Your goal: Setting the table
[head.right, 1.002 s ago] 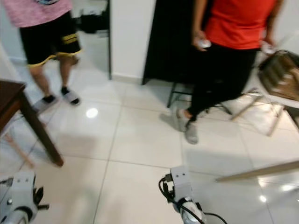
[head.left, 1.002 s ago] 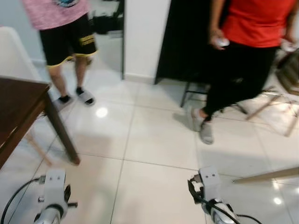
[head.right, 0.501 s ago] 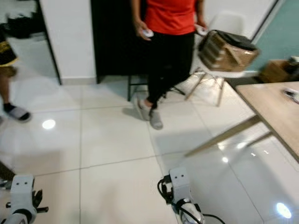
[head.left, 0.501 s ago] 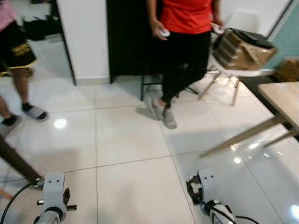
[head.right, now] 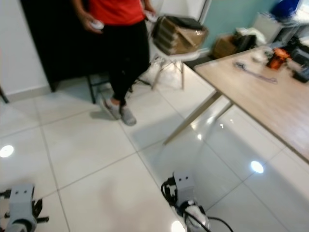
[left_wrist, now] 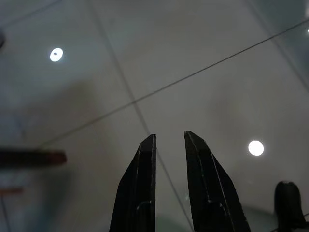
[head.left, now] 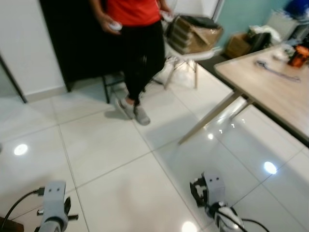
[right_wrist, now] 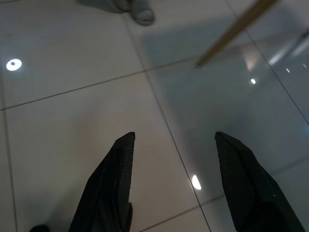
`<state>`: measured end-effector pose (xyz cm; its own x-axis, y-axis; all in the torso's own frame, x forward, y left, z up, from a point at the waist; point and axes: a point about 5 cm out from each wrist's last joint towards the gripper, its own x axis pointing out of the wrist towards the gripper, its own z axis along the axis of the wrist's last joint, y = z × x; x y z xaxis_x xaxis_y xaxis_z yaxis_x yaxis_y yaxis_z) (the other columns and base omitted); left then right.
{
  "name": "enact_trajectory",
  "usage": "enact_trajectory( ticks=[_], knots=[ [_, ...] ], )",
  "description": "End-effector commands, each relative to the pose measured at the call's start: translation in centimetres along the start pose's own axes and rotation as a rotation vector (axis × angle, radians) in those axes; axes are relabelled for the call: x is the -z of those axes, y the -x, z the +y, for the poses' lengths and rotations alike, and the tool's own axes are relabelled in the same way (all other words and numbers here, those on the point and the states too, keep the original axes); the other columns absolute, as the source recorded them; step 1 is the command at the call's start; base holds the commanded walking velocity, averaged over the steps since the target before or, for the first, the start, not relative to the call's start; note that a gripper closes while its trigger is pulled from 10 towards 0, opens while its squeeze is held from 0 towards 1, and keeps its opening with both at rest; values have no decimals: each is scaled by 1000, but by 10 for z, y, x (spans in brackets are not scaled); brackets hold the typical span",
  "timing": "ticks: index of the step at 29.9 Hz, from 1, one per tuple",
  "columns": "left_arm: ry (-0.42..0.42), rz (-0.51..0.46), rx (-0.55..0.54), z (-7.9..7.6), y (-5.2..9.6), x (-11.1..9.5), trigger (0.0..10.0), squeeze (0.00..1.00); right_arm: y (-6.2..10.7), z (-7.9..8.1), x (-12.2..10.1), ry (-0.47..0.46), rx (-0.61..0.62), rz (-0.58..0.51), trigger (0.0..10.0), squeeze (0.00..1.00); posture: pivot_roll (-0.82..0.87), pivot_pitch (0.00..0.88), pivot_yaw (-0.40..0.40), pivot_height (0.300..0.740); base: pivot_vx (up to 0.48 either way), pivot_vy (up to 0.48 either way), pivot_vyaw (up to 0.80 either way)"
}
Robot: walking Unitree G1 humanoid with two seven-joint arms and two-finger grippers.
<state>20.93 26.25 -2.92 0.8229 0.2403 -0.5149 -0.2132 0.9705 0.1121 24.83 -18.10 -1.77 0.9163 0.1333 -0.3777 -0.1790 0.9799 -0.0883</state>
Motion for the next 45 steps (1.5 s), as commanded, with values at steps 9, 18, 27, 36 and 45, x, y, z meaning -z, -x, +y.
enact_trajectory(
  ticks=[9, 18, 27, 36, 45],
  knots=[
    [8, 13, 6, -4, 1, 4, 10000, 0, 3, -1, 4, -8, 4, 12, 10000, 0, -8, 70, 19, 740, 0, 0, -800],
    [47, -60, -6, -1, -4, -17, 10000, 0, -4, -4, -14, -14, 12, -59, 10000, 0, -5, 69, 14, 740, 0, 0, -800],
    [79, -285, 39, -9, -1, -84, 10000, 0, -17, -2, -78, -58, 21, -294, 10000, 0, 6, 65, 15, 740, 0, 0, -800],
    [78, -528, 132, -33, 33, -153, 10000, 0, -6, -1, -152, -124, 55, -544, 10000, 0, 10, 59, 17, 740, 0, 0, -800],
    [66, -560, 177, -46, 53, -172, 10000, 0, 9, 8, -173, -159, 63, -598, 10000, 0, 13, 61, 18, 740, 0, 0, -800]
  ],
)
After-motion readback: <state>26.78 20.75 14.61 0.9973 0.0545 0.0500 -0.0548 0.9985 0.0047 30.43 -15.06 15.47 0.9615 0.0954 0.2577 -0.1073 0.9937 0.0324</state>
